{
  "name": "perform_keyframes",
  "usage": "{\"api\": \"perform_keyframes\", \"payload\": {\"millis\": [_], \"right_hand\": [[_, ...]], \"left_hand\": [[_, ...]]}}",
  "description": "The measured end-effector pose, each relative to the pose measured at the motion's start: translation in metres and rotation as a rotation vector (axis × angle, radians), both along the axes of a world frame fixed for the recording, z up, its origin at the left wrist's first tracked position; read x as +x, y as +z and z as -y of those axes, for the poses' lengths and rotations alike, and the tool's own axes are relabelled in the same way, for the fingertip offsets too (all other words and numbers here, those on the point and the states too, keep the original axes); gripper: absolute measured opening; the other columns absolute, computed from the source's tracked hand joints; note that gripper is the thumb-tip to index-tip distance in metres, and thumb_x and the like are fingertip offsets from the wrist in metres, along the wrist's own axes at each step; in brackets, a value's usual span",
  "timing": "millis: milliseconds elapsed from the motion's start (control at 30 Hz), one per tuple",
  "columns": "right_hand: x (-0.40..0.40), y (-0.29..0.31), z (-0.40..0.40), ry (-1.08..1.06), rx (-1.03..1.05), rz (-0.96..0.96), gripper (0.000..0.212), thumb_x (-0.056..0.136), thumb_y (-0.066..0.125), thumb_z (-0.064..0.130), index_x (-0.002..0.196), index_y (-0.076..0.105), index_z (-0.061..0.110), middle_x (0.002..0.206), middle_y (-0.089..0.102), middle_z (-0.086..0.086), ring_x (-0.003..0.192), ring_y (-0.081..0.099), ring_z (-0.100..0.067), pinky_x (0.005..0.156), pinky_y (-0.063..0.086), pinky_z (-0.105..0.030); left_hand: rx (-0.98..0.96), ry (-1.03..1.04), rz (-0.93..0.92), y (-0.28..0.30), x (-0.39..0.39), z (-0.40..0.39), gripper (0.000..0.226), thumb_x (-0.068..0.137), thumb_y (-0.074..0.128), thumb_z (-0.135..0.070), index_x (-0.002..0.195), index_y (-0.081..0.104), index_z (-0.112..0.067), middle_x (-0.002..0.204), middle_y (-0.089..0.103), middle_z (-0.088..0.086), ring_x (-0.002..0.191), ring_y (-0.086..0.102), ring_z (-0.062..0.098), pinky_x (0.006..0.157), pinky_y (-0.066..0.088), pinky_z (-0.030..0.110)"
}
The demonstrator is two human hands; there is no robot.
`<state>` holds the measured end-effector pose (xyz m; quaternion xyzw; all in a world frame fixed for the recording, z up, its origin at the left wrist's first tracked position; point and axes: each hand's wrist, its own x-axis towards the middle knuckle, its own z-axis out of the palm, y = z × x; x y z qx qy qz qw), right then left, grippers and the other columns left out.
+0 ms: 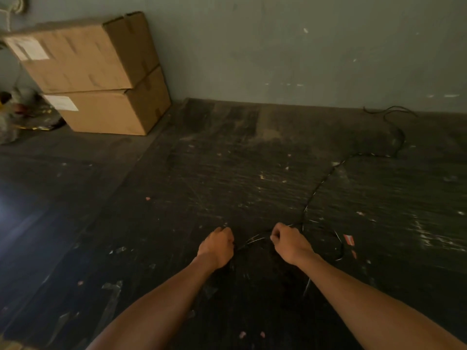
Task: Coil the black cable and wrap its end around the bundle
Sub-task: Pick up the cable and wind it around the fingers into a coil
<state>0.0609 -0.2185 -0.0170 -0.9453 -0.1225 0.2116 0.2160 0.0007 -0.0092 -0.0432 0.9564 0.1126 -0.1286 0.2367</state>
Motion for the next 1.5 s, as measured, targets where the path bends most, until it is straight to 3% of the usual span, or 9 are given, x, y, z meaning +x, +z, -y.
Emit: {"api": "perform_keyframes", "payload": {"millis": [200, 333, 467, 767, 1033, 1133, 1233, 1333, 1500], "right_hand": [[0.007, 0.038, 0.014, 0.134, 0.045, 0.094, 0.016, 0.098, 0.054, 0.028, 0.111, 0.061, 0.025, 0.097, 0.065, 0.005, 0.078, 0.061, -0.006, 0.079, 0.055, -0.031], [0.017, 0.070, 0.030, 0.162, 0.159, 0.194, 0.013, 0.096, 0.057, 0.025, 0.108, 0.063, 0.026, 0.092, 0.064, 0.009, 0.076, 0.060, -0.001, 0.070, 0.051, -0.024], [0.027, 0.104, 0.050, 0.121, 0.283, 0.305, 0.012, 0.096, 0.057, 0.025, 0.106, 0.065, 0.026, 0.084, 0.063, 0.011, 0.072, 0.060, -0.001, 0.063, 0.045, -0.019], [0.043, 0.152, 0.077, -0.099, 0.536, 0.486, 0.011, 0.097, 0.057, 0.030, 0.102, 0.065, 0.025, 0.079, 0.063, 0.009, 0.072, 0.061, -0.009, 0.063, 0.047, -0.024], [0.054, 0.168, 0.069, -0.191, 0.675, 0.512, 0.024, 0.097, 0.055, 0.040, 0.093, 0.068, 0.020, 0.063, 0.062, 0.004, 0.059, 0.058, -0.006, 0.058, 0.042, -0.022], [0.052, 0.168, 0.064, -0.170, 0.716, 0.489, 0.023, 0.097, 0.054, 0.037, 0.093, 0.068, 0.020, 0.066, 0.062, 0.003, 0.057, 0.058, -0.005, 0.058, 0.044, -0.022], [0.044, 0.161, 0.057, -0.023, 0.712, 0.393, 0.020, 0.100, 0.051, 0.030, 0.093, 0.067, 0.020, 0.071, 0.064, 0.002, 0.057, 0.057, 0.000, 0.059, 0.045, -0.022], [0.032, 0.153, 0.045, 0.114, 0.578, 0.283, 0.020, 0.102, 0.046, 0.030, 0.100, 0.066, 0.026, 0.066, 0.062, 0.003, 0.052, 0.055, 0.001, 0.056, 0.048, -0.023], [0.009, 0.154, 0.033, 0.311, 0.418, 0.089, 0.019, 0.103, 0.043, 0.029, 0.109, 0.061, 0.032, 0.066, 0.058, 0.005, 0.054, 0.053, 0.000, 0.057, 0.047, -0.022]], "left_hand": [[-0.205, -0.143, 0.197, 0.027, 0.014, 0.028, 0.036, 0.099, 0.046, -0.028, 0.135, 0.051, -0.028, 0.138, 0.051, -0.004, 0.125, 0.048, 0.011, 0.105, 0.042, 0.033], [-0.470, -0.170, 0.085, 0.050, 0.019, 0.053, 0.031, 0.103, 0.040, -0.028, 0.129, 0.056, -0.025, 0.113, 0.065, -0.006, 0.100, 0.063, 0.008, 0.088, 0.054, 0.032], [-0.608, -0.092, 0.106, 0.071, 0.021, 0.068, 0.028, 0.105, 0.037, -0.026, 0.107, 0.064, -0.022, 0.084, 0.063, -0.004, 0.080, 0.061, 0.013, 0.074, 0.051, 0.031], [-1.449, 0.045, -0.107, 0.144, 0.015, 0.086, 0.019, 0.098, 0.053, -0.025, 0.097, 0.067, -0.012, 0.065, 0.046, -0.001, 0.065, 0.055, 0.014, 0.081, 0.054, 0.039], [-1.560, -0.132, -0.064, 0.202, 0.015, 0.096, 0.024, 0.089, 0.065, -0.032, 0.093, 0.075, -0.012, 0.060, 0.053, -0.001, 0.064, 0.060, 0.013, 0.080, 0.056, 0.044], [-1.653, -0.212, 0.004, 0.219, 0.019, 0.097, 0.025, 0.088, 0.066, -0.032, 0.099, 0.075, -0.012, 0.070, 0.066, 0.001, 0.073, 0.068, 0.016, 0.080, 0.057, 0.047], [-1.748, -0.209, 0.093, 0.238, 0.030, 0.096, 0.031, 0.092, 0.060, -0.032, 0.116, 0.072, -0.018, 0.102, 0.075, 0.009, 0.099, 0.072, 0.025, 0.085, 0.055, 0.056], [-1.829, -0.151, 0.159, 0.255, 0.045, 0.092, 0.035, 0.098, 0.048, -0.033, 0.129, 0.062, -0.026, 0.133, 0.064, 0.014, 0.121, 0.061, 0.036, 0.092, 0.048, 0.069], [-1.757, -0.115, 0.238, 0.267, 0.072, 0.082, 0.034, 0.102, 0.043, -0.037, 0.132, 0.059, -0.035, 0.143, 0.057, 0.008, 0.132, 0.050, 0.039, 0.100, 0.029, 0.080]]}}
